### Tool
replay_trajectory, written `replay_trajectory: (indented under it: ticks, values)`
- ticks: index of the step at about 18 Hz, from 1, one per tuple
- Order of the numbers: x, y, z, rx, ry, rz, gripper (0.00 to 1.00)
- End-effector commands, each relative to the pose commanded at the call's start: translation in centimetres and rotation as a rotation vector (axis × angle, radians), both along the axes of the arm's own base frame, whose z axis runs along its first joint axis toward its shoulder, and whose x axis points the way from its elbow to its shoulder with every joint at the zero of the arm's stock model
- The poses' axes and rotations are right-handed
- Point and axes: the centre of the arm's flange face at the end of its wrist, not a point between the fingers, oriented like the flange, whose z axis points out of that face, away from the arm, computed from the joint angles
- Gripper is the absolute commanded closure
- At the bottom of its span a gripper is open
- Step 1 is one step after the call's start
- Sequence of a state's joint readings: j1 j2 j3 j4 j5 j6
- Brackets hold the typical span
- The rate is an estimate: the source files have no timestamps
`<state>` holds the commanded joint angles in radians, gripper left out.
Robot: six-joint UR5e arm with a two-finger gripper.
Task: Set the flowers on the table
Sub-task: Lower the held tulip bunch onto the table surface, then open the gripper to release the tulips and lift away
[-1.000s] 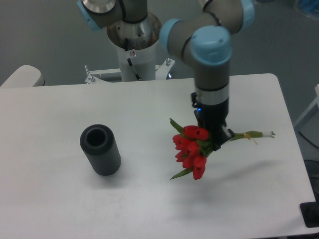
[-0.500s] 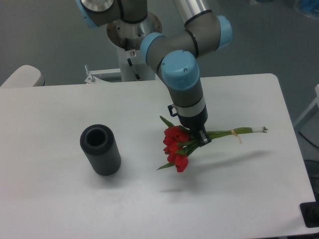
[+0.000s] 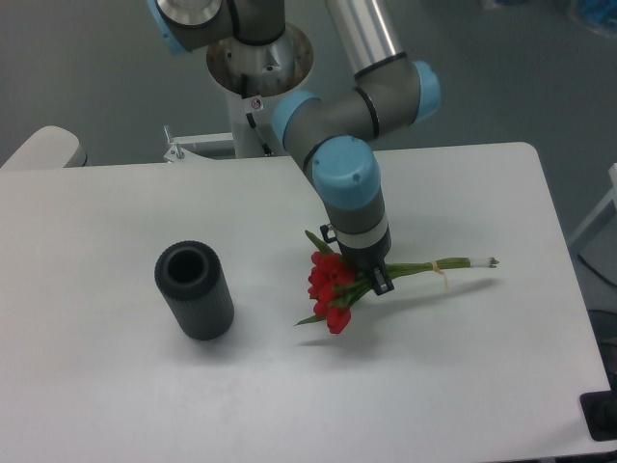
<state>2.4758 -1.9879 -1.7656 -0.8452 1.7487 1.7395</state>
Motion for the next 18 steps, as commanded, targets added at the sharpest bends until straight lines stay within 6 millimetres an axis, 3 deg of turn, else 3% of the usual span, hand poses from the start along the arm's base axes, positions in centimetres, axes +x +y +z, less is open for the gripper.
replay_trajectory:
  ticks: [3,4,9,10,15,18]
  values:
    - [0.0,0.0,-0.5,-0.003,-0.009,0.001,0.72]
    - [0.0,0.0,-0.5,-0.003,-0.009,0.001,0.64]
    - [-0.6,0.5,0.9,0.018,0.015,0.001,0.04]
    - [-0.8,0.6,1.8,0.027,0.027,-0.001,0.0]
    - [-1.7,0.9,7.1,0.147,0.052,0.031,0.0]
    - [-3.3,0.6,10.4,0.22,0.051,0.095,0.0]
